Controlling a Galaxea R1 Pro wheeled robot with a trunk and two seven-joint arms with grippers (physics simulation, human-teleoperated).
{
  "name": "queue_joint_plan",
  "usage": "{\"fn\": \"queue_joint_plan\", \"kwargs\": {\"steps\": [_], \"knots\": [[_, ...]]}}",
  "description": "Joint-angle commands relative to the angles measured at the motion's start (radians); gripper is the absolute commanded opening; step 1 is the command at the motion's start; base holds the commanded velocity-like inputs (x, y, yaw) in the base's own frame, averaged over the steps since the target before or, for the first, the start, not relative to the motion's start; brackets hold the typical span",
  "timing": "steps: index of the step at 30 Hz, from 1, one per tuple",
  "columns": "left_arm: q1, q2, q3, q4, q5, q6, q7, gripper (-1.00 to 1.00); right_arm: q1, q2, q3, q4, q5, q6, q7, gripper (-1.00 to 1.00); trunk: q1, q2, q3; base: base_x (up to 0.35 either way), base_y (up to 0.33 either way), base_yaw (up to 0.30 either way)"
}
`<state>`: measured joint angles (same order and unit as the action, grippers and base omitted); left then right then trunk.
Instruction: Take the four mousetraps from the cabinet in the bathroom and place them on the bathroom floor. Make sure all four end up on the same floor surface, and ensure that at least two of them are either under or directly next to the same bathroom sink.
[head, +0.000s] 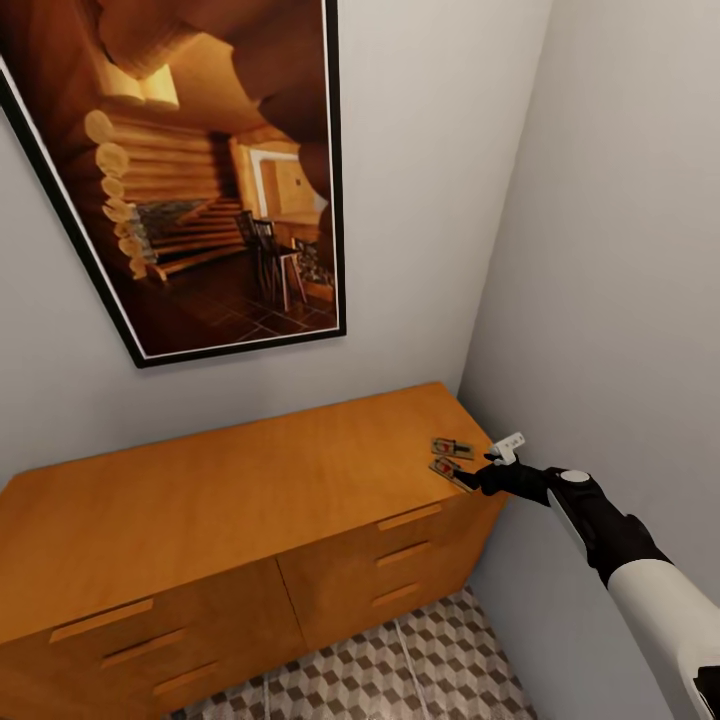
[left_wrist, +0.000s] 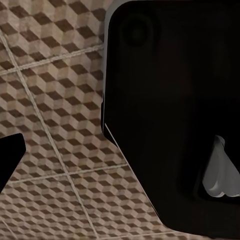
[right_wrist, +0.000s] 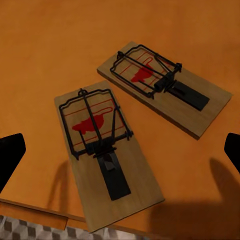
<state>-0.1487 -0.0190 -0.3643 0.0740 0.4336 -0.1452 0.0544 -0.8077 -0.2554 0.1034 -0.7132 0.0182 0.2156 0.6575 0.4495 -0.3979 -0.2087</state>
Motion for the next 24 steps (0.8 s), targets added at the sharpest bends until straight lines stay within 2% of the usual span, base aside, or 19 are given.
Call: {"fn": "queue_joint_plan", "kwargs": {"steps": [1, 24], "knots": [[-0.002, -0.001, -0.008, 0.004, 0.007, -0.007, 0.001, 1.00, -0.001, -0.001, 0.002, -0.002, 0.002, 0.005, 0.002, 1.00, 0.001, -0.002, -0.003, 0.000, 0.000, 0.000], [-0.002, -0.001, -0.008, 0.004, 0.007, -0.007, 0.001, 1.00, -0.001, -0.002, 0.001, -0.002, 0.002, 0.004, 0.002, 1.00, 0.001, -0.002, -0.031, 0.000, 0.000, 0.000]]}}
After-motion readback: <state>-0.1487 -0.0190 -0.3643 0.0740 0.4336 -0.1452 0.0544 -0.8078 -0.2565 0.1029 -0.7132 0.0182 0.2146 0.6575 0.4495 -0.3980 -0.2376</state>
